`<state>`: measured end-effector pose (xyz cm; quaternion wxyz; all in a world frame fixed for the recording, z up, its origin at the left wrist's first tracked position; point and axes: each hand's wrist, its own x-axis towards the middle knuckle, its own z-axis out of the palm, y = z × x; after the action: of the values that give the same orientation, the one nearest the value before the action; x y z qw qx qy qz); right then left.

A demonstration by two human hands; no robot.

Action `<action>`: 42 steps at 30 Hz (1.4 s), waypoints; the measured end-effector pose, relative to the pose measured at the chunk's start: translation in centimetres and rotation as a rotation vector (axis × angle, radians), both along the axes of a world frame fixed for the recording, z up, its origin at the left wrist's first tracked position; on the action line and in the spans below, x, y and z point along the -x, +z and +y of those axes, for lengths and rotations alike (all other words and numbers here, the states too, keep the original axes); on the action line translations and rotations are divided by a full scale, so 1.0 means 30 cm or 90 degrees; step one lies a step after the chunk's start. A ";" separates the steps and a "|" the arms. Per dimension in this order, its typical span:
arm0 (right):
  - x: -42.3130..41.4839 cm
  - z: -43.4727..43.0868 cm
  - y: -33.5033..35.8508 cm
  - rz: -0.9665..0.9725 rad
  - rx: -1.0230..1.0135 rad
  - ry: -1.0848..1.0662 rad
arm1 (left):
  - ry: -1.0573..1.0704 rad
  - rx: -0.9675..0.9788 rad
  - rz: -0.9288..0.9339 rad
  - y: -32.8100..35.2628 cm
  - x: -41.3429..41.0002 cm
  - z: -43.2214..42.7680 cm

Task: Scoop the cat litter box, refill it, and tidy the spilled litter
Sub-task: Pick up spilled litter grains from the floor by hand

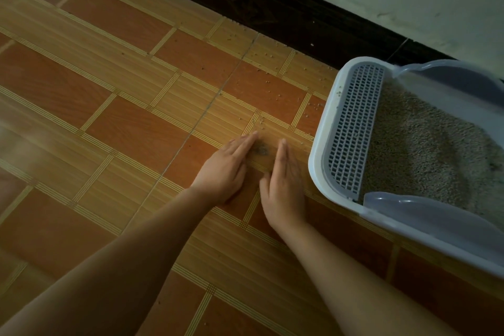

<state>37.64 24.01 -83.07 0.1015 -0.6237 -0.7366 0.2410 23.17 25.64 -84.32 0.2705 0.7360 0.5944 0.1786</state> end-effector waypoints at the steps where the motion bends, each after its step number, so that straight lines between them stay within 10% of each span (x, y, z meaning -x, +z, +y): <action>1: -0.006 -0.014 0.003 -0.011 -0.002 -0.028 | 0.023 -0.014 0.020 -0.009 0.009 -0.009; 25: 0.083 0.038 -0.025 -0.077 0.022 0.041 | 0.122 0.095 0.254 0.031 0.027 -0.021; 42: -0.039 0.013 -0.042 -0.158 0.007 0.048 | 0.155 0.105 0.208 0.016 0.012 -0.038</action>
<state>38.80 24.39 -84.32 -0.0031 -0.6214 -0.7650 0.1692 22.81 24.51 -83.83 0.2066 0.6532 0.7274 0.0390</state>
